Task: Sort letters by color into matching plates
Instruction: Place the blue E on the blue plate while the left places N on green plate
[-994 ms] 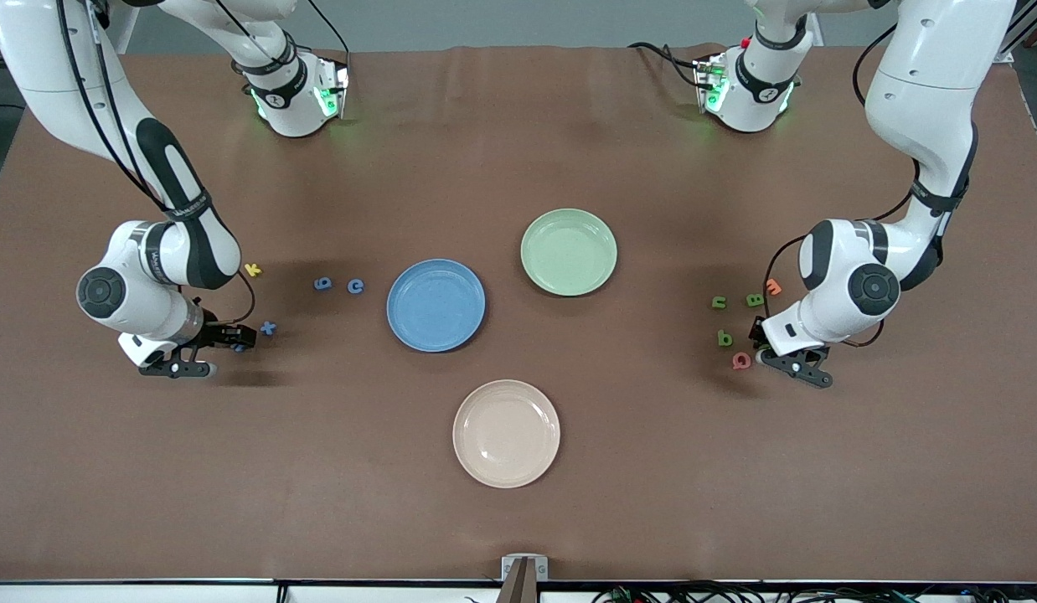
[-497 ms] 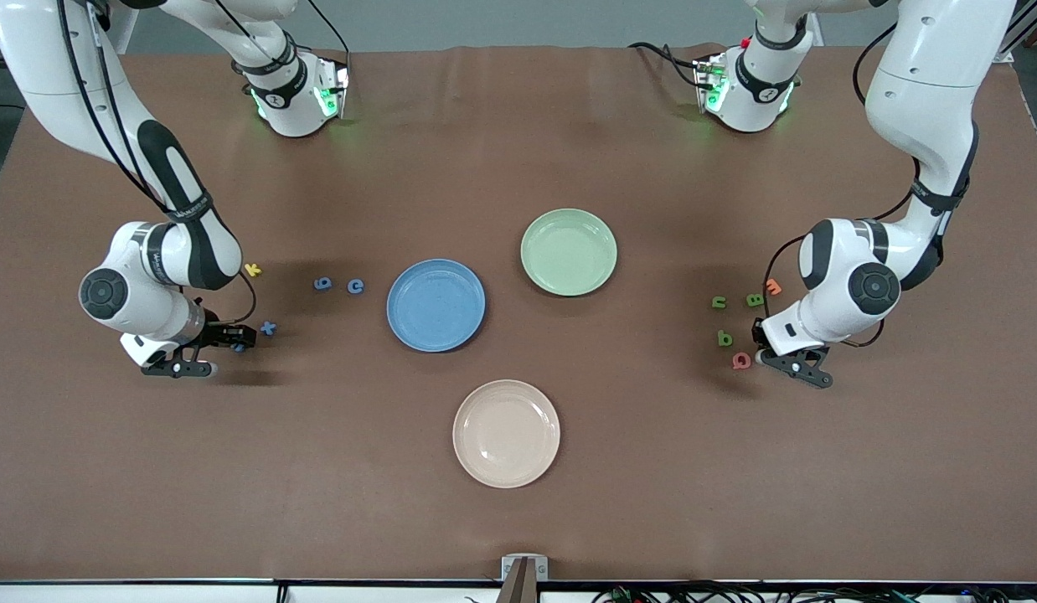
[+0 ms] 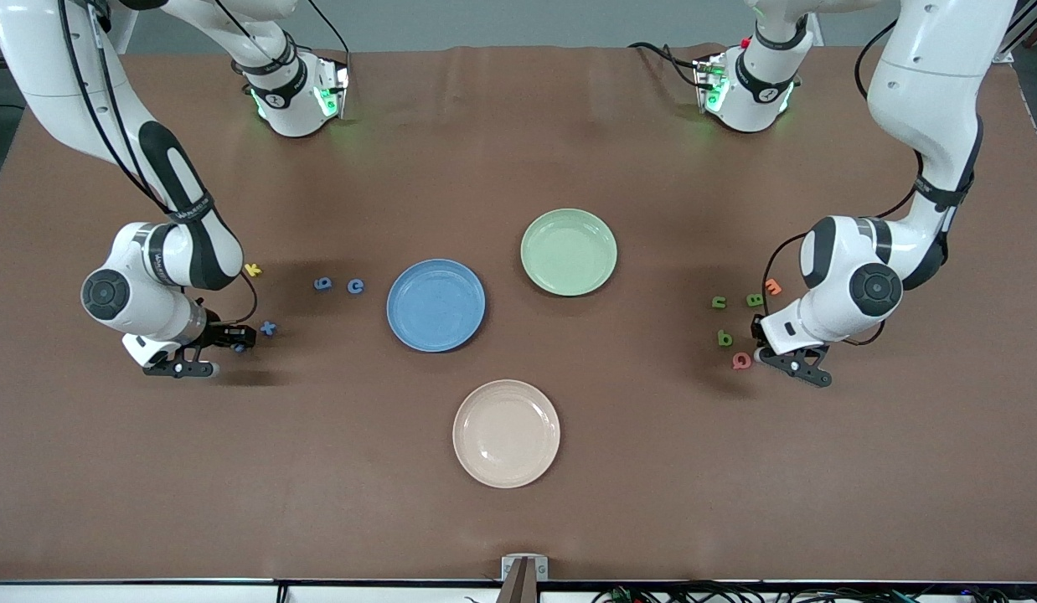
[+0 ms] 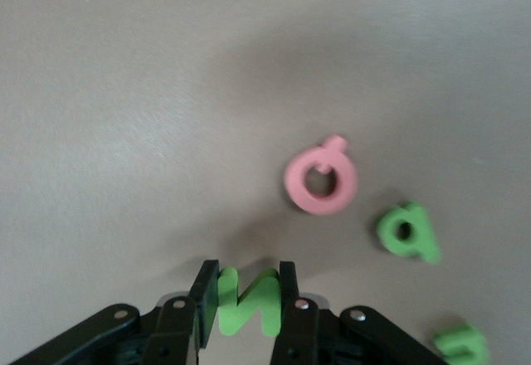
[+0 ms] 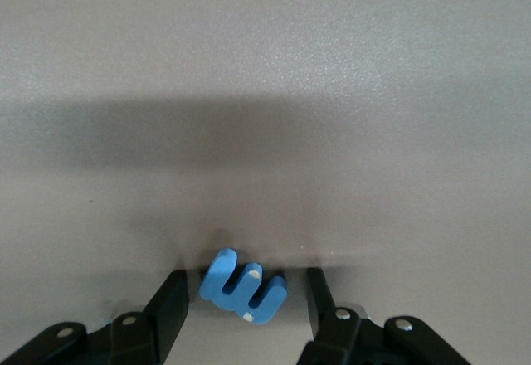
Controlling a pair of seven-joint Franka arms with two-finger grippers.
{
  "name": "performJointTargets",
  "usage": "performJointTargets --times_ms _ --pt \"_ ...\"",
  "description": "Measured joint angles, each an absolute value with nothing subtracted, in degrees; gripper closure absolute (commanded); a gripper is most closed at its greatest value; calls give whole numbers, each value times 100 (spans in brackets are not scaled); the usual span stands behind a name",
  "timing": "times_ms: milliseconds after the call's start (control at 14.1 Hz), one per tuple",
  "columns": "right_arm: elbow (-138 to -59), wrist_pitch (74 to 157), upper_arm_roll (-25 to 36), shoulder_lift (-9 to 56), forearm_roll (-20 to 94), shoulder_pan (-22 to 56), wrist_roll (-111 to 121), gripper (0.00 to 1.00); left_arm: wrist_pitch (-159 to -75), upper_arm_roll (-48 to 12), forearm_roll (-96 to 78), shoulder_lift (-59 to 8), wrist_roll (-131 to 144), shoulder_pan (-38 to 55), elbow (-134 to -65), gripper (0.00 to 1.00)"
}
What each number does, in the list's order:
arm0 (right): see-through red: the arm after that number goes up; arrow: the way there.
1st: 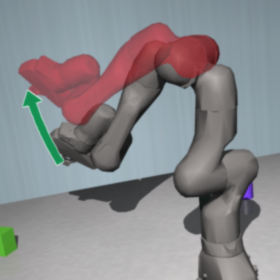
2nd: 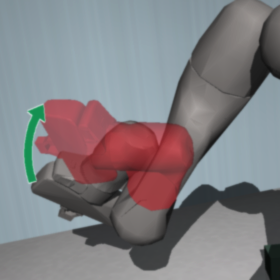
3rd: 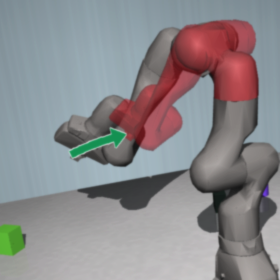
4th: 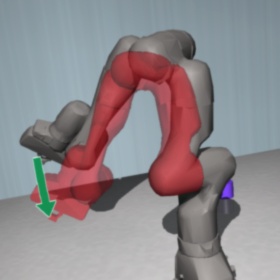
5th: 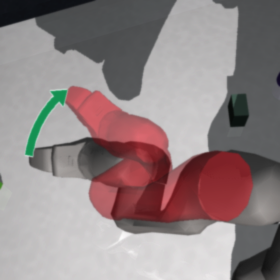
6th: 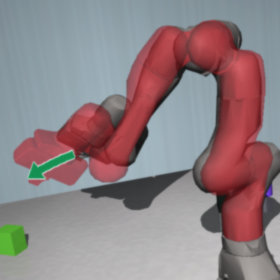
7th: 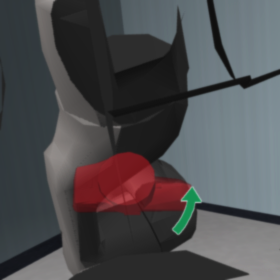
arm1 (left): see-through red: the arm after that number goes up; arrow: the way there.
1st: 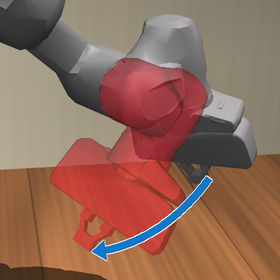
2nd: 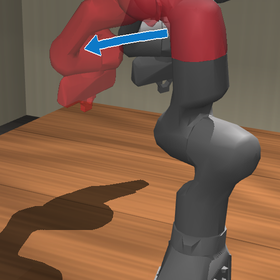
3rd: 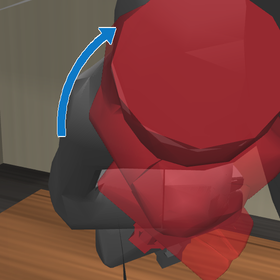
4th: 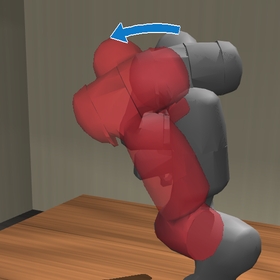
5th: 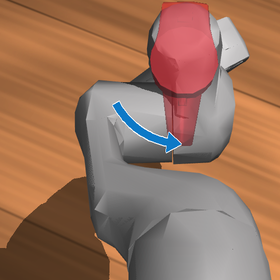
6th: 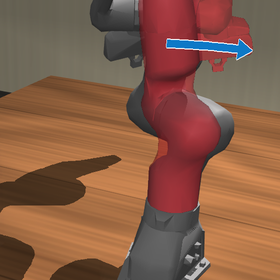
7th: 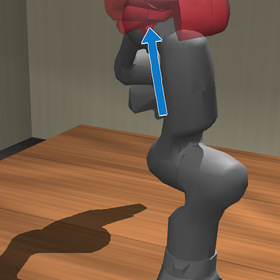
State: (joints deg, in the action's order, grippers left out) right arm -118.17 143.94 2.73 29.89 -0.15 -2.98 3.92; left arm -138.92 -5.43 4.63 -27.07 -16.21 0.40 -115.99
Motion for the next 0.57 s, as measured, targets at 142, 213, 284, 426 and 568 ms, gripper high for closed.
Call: performJointTargets --times_ms 142,213,284,426,568 --pt "-11815 14371 276 2954 -15 -299 392 87 -13304 -788 463 -2385 -1275 38 -11517 82" --pt "-11815 14372 275 2961 -15 -298 392 94 -13066 -939 463 -2233 -1048 41 -11504 82" --pt "-11815 14372 275 2961 -15 -299 392 96 -12864 -1103 463 -2108 -789 42 -11504 82" --pt "-11815 14372 275 2961 -15 -299 392 98 -12539 -1521 463 -1935 -90 46 -11506 82" --pt "-11802 14341 274 2961 -15 -298 392 99 -12306 -2003 463 -1880 719 55 -11522 82"
